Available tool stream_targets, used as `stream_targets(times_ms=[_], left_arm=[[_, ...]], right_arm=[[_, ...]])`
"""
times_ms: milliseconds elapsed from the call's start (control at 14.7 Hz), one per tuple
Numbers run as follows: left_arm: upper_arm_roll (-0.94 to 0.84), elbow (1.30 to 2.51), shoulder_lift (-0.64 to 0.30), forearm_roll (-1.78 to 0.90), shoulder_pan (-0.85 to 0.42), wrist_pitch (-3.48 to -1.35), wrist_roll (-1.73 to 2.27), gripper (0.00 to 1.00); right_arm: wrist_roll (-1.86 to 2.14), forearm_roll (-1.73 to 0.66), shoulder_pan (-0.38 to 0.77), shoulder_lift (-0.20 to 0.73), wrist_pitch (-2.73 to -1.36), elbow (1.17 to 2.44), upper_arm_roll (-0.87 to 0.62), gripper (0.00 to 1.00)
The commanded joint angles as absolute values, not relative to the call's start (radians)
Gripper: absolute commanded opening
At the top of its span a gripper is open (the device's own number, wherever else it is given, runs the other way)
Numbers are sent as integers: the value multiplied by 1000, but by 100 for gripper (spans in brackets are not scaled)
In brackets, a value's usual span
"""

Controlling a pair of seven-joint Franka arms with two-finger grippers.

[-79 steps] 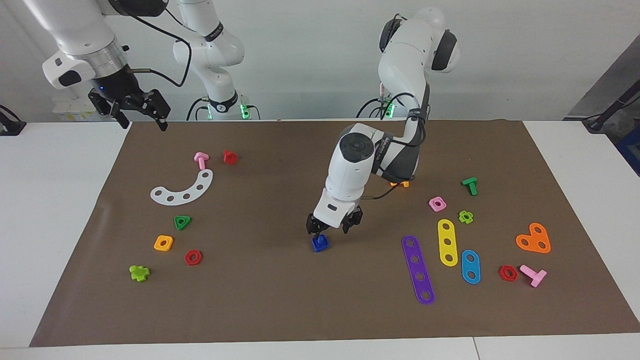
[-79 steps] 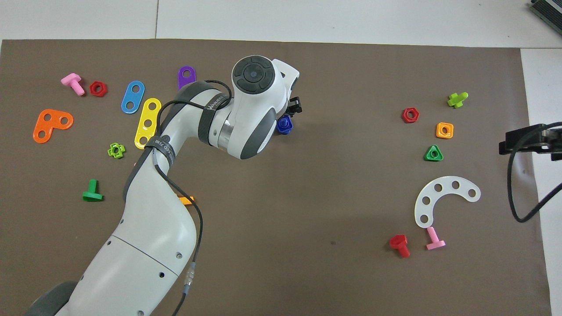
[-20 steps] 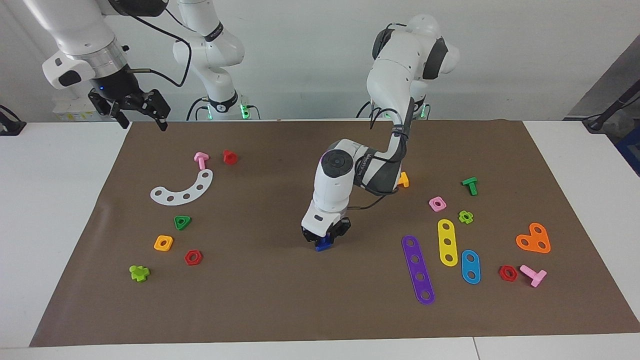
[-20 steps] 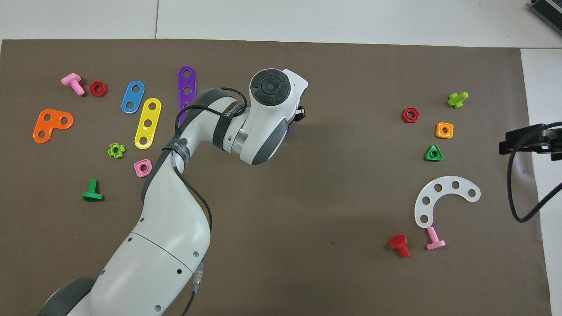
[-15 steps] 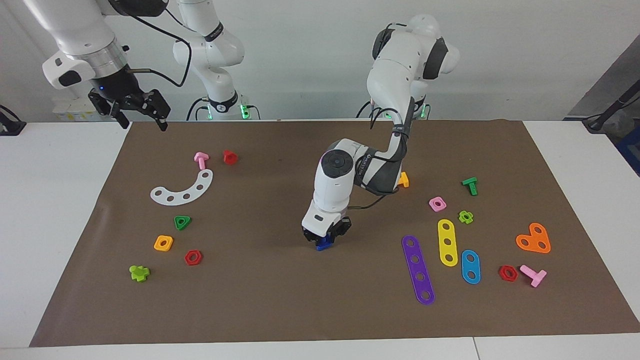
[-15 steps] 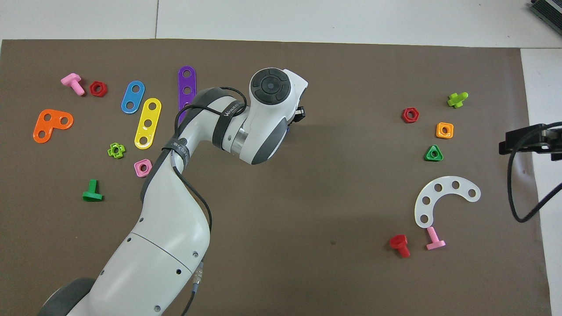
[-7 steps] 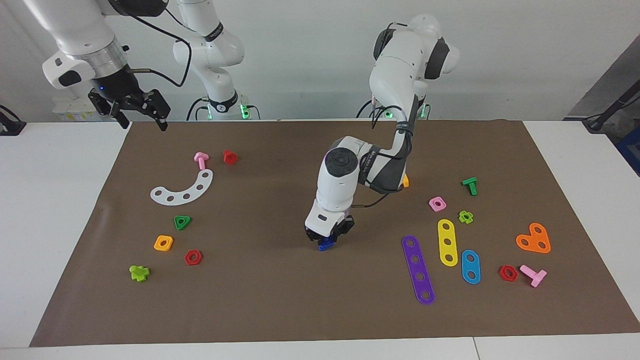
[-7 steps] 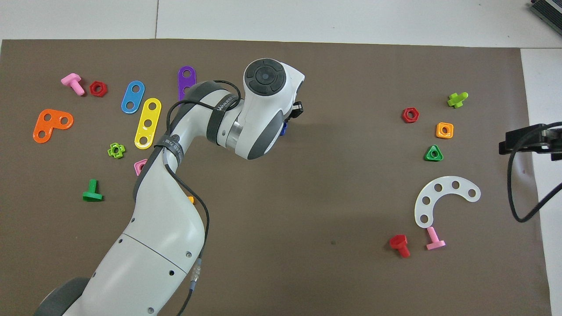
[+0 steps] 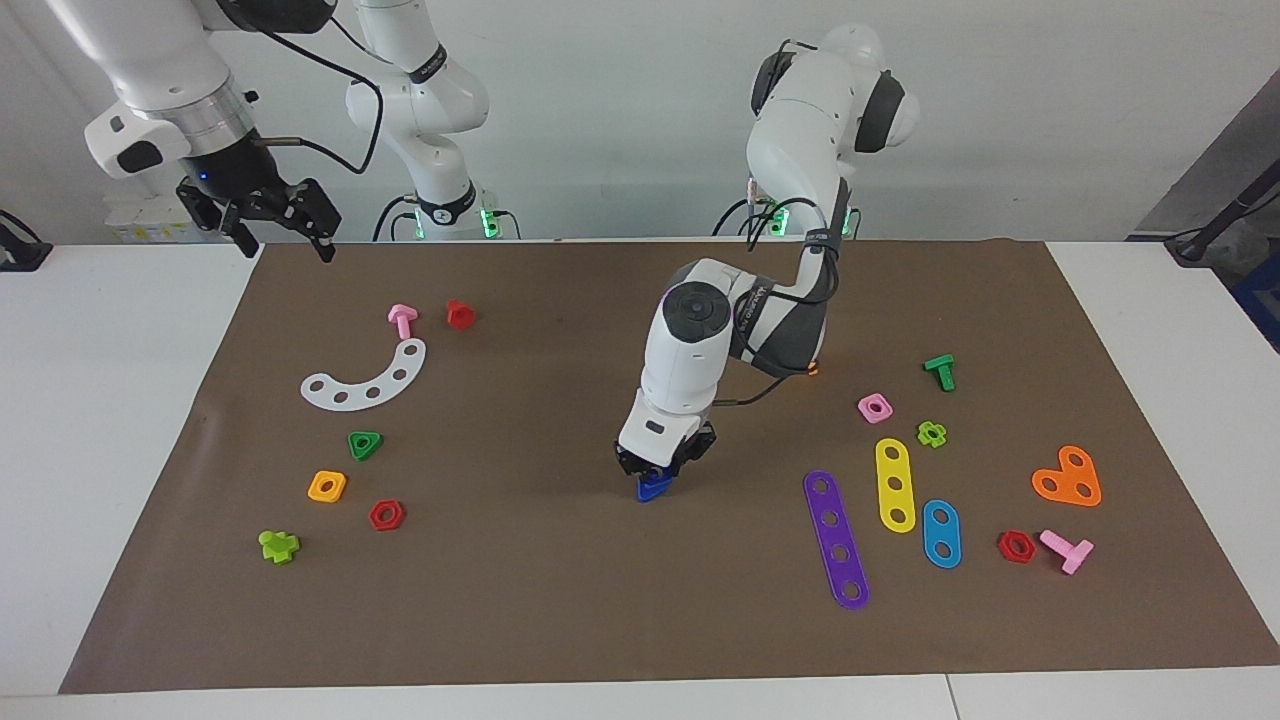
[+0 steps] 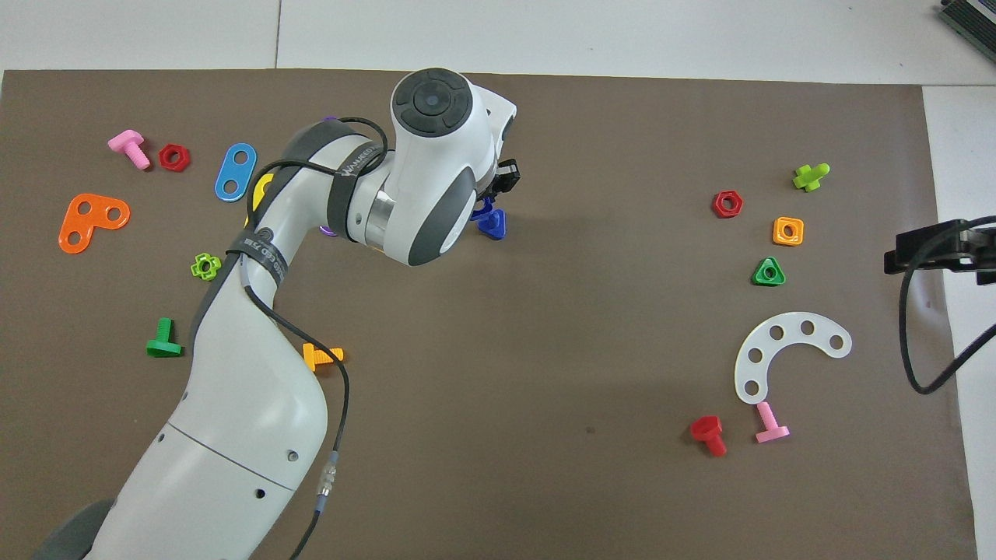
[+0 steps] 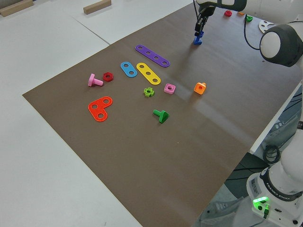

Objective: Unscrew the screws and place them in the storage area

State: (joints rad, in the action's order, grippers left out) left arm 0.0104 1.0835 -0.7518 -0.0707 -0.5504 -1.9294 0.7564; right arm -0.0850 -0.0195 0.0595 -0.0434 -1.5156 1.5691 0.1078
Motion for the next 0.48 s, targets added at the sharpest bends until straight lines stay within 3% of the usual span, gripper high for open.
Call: stream_targets(times_ms=[0,204,408], left_arm=[[9,1083,-700,-95,-497,-1850,744,40],[9,1113,-640,-94,-431,-1775,648,39],[17,1269,-514,-110,-333,-1781,440,39]], right_arm=[[-57,-40,57,-66,-1519,1594,109,100],[-57,-40,57,-66,-1519,1594,109,100],[-57,-40,57,-66,-1519,1594,109,100]])
